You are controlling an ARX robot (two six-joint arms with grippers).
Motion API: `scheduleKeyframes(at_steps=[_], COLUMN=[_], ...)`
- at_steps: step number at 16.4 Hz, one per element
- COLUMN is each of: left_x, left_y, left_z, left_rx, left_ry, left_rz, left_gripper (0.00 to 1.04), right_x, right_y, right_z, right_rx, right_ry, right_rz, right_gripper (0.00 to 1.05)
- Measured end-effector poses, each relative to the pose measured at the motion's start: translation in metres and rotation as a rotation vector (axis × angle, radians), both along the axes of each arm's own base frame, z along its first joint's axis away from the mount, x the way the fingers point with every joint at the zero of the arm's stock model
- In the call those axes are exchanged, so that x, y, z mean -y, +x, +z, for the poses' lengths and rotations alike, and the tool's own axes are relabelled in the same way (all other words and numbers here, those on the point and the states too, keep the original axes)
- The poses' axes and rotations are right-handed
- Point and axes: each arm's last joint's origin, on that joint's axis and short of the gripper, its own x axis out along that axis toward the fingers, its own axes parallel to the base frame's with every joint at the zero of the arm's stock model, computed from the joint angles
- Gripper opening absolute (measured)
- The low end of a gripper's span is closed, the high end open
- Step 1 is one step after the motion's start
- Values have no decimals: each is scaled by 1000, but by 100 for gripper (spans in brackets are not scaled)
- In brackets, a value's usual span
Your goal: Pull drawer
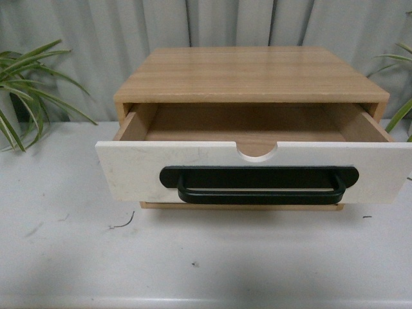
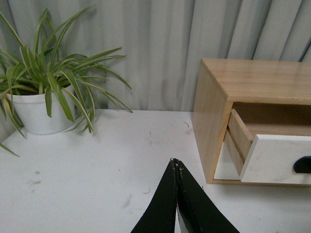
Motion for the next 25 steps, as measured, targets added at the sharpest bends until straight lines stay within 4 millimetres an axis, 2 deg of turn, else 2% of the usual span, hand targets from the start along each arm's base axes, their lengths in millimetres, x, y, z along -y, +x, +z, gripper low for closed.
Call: scheduleKeyframes(at_steps=[1, 2, 8, 9, 11, 13, 15, 17, 25], left_x=[0, 0, 0, 0, 0, 0, 0, 0, 0], left_y=[-7, -10, -10, -10, -10, -10, -10, -10, -10], left_z=[-6, -1, -3, -3, -3, -3, -3, -3, -3], left_rx=[-48, 11, -5, -4, -5, -5, -5, -5, -5], left_ry=[0, 0, 0, 0, 0, 0, 0, 0, 1], left_rz=[-5, 0, -1, -1, -1, -1, -1, -1, -1], left_gripper=[2, 2, 2, 9, 31, 56, 78, 98, 98], right_x=[0, 0, 0, 0, 0, 0, 0, 0, 0], right_y=[-4, -10, -11, -11, -11, -11, -11, -11, -11], right_z=[-3, -4, -3, -3, -3, -3, -3, -3, -3], right_rx=[-32, -19, -6, -6, -6, -6, -6, -6, -6], right_ry=[0, 0, 0, 0, 0, 0, 0, 0, 0], right_rz=[0, -1, -2, -2, -2, -2, -2, -2, -2], right_gripper=[2, 2, 2, 13, 33, 60, 82, 100, 98])
